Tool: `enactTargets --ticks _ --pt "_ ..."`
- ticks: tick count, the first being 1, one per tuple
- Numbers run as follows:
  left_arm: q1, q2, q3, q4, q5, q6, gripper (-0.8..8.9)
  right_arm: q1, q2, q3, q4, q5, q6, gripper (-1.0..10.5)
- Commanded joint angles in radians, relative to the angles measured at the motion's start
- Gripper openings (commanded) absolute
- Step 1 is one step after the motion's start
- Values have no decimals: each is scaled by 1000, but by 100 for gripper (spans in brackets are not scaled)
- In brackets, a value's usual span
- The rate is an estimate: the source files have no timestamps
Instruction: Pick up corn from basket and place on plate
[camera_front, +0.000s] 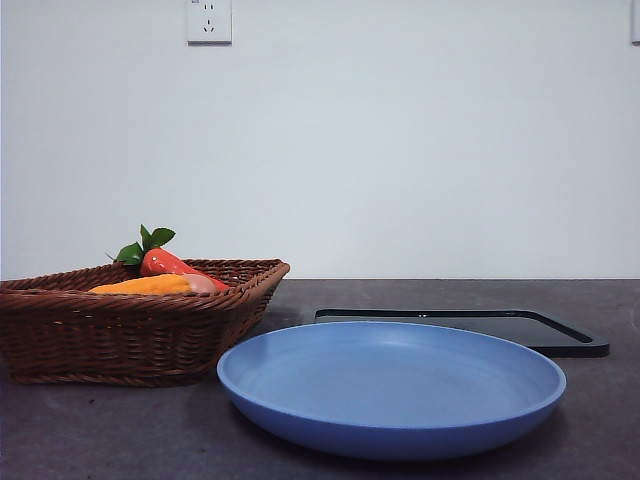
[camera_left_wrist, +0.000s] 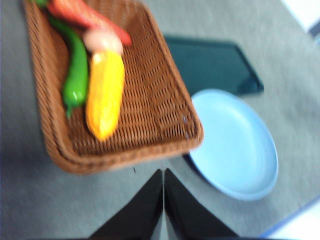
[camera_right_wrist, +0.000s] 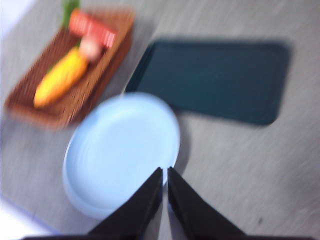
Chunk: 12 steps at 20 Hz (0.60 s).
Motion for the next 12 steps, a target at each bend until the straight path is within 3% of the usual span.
enactTargets --ticks 1,5,8,9,12 --pt "-18 23 23 -3 13 35 6 45 50 26 -22 -2 -61 2" --pt "-26 42 24 7 12 34 46 86 110 26 -23 2 -63 18" --pt "-26 42 24 9 12 34 313 86 130 26 -20 6 -46 286" --pt "-26 42 24 10 12 34 373 86 136 26 -17 5 -32 327" --pt "-26 43 24 13 12 31 413 86 169 26 -12 5 -26 329"
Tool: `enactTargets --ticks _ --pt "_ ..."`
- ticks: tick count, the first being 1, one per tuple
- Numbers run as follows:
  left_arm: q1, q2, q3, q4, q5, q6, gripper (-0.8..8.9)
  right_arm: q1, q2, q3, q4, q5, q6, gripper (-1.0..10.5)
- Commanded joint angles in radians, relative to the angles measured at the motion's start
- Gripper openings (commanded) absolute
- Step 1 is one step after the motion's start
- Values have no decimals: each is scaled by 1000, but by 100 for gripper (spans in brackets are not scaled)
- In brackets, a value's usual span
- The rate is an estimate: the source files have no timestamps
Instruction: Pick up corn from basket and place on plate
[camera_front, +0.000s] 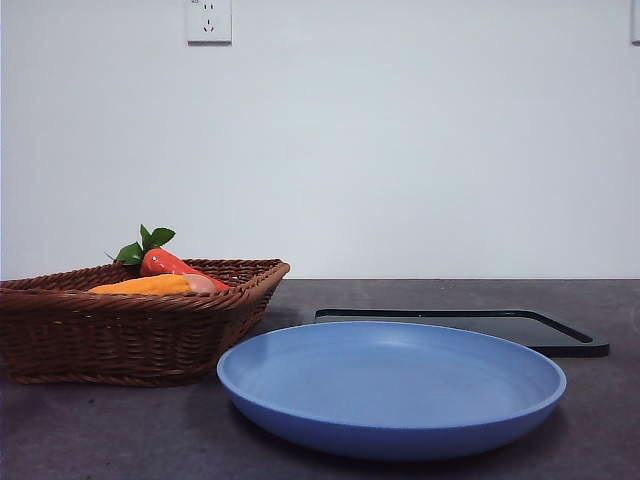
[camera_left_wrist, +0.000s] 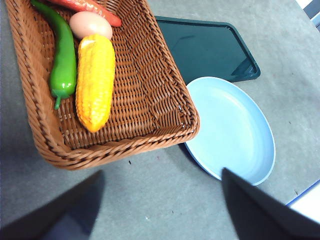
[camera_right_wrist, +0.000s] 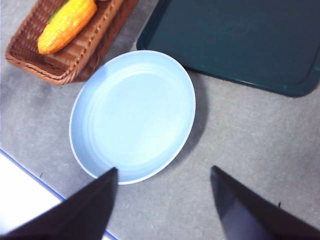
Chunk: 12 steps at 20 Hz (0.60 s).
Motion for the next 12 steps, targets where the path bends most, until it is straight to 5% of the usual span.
enactTargets --ticks 1,12 --pt "-2 6 23 16 4 5 413 3 39 18 23 -1 23 329" --pt "-2 6 23 30 5 -3 413 124 468 18 278 -1 71 325"
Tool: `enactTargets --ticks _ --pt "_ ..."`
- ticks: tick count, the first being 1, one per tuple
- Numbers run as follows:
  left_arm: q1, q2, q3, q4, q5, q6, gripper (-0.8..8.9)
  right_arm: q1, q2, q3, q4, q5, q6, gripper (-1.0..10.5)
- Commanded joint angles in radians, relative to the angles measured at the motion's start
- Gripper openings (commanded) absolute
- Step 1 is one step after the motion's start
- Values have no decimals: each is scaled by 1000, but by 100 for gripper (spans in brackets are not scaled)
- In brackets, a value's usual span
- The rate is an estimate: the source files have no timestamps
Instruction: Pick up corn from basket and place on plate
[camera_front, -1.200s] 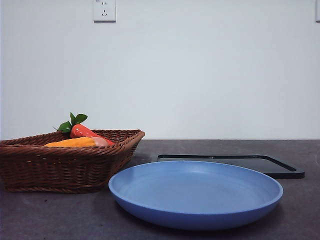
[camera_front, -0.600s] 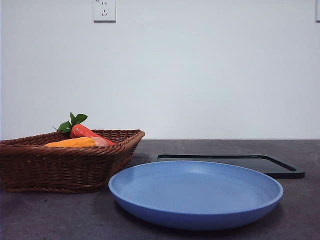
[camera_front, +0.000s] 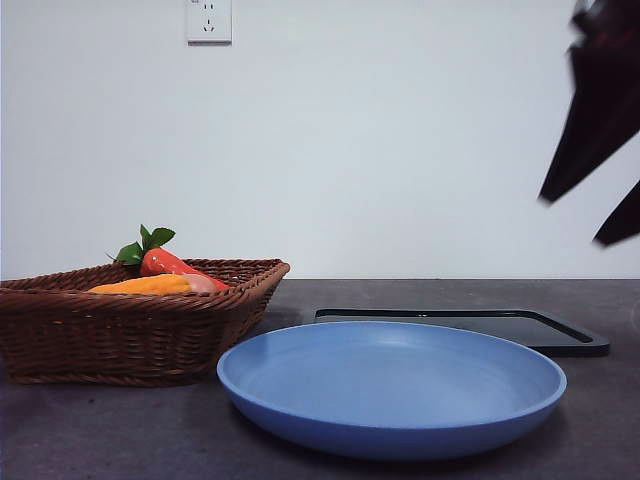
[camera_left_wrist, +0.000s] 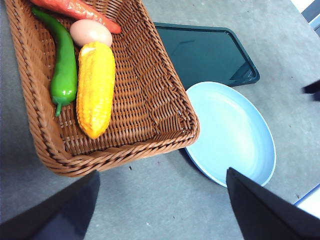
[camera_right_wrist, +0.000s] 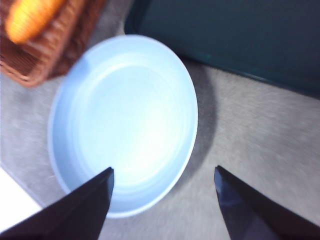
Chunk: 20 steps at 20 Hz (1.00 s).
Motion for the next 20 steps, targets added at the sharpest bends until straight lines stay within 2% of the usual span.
enactTargets --ticks 1,7,16,20 --pt "-2 6 23 11 5 -2 413 29 103 18 52 1 9 320" --pt "-2 6 23 11 5 -2 413 64 299 18 160 1 24 301" --pt "-2 6 23 11 5 -2 413 101 417 18 229 2 28 110" --pt "-2 6 23 12 4 -2 412 101 427 18 226 100 55 1"
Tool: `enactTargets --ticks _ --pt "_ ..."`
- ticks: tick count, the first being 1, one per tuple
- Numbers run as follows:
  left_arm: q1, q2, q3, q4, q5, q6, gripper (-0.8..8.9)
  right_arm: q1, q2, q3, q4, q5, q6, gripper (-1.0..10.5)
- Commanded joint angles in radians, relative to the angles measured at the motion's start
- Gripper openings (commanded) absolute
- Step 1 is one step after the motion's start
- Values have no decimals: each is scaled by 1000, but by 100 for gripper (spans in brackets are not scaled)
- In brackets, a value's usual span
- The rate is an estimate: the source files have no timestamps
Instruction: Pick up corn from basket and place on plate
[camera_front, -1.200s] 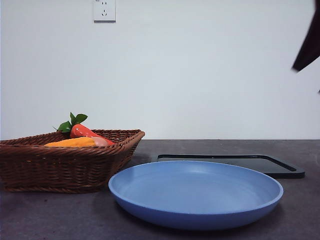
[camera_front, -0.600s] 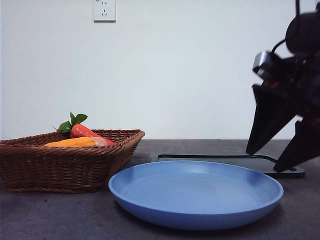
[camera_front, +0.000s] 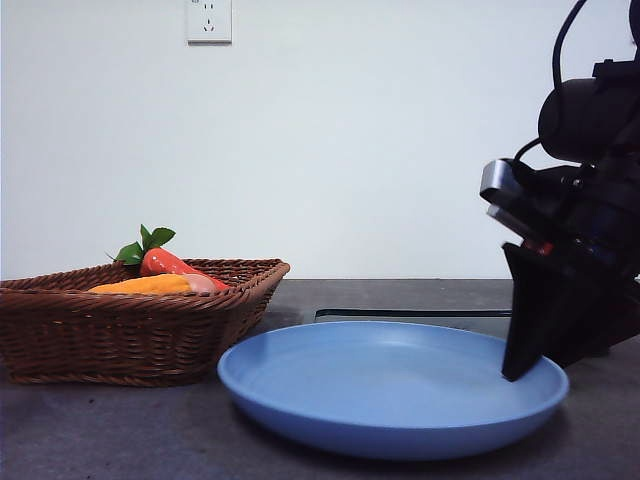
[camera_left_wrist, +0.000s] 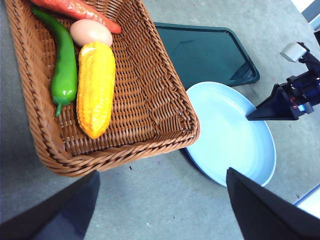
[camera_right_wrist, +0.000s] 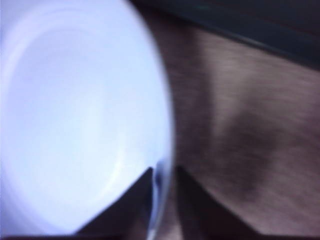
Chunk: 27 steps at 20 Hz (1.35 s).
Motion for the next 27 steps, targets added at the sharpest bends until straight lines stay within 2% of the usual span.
enactTargets --ticks 1,6,10,15,18,21,27 --pt "-2 8 23 14 4 -2 412 5 18 17 5 50 24 1" --pt "-2 42 34 18 4 -2 412 3 -15 28 -28 48 45 1" --pt "-12 125 88 48 -8 -1 412 -5 -156 35 -108 49 45 1" --pt "-126 319 158 148 -133 9 412 -44 -396 36 -232 53 41 1" --pt "-232 481 223 183 -307 44 412 -78 -522 40 -278 53 45 1" --pt "-292 636 287 208 -451 68 412 -103 -605 41 -299 53 48 1" --pt "-347 909 370 243 -547 85 412 -121 -667 41 -313 48 53 1"
